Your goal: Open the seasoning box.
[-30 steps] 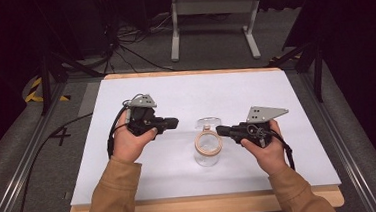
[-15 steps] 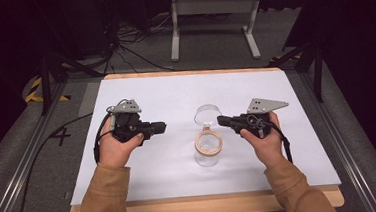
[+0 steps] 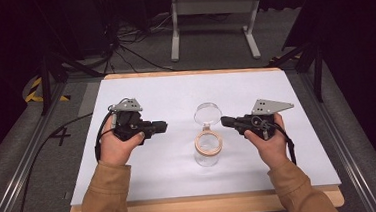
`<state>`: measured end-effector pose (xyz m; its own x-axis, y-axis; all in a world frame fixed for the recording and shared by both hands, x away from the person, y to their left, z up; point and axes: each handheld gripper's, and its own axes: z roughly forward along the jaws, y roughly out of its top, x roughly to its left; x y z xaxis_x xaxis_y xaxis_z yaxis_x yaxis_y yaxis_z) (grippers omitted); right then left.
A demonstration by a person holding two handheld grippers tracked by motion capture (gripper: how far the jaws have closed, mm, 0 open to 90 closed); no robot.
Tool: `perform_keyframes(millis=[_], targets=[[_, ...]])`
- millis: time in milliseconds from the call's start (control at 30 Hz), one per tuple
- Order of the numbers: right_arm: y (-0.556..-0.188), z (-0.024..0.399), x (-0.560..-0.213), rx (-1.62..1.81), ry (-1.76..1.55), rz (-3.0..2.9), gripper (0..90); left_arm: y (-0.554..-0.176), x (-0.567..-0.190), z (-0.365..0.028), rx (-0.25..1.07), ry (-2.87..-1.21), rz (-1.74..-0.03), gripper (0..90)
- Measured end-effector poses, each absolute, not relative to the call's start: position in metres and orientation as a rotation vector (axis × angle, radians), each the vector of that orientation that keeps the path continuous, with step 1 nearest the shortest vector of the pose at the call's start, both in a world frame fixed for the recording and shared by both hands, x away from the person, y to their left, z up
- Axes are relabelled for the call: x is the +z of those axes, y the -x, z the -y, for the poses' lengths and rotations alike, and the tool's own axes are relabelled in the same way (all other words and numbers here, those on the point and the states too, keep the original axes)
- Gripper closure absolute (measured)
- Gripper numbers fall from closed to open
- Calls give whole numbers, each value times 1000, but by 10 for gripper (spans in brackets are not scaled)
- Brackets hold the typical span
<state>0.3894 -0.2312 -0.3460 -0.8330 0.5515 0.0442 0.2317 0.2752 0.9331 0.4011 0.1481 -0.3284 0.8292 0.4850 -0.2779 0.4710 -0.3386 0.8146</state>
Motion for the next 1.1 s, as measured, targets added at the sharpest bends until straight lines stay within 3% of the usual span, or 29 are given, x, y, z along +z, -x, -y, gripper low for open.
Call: perform_keyframes(millis=[367,900,1100], targets=[[-389,250,-334,1562,-726,-2286,892,-397,-326,-155,39,-2012,-718,791],[-399,314,-322,1419,-859,-2291,772,-404,-338,-178,60,-2020,-814,770],[-401,332,-325,1392,-903,-2318,770,-410,-346,-183,80,-2018,-863,744]])
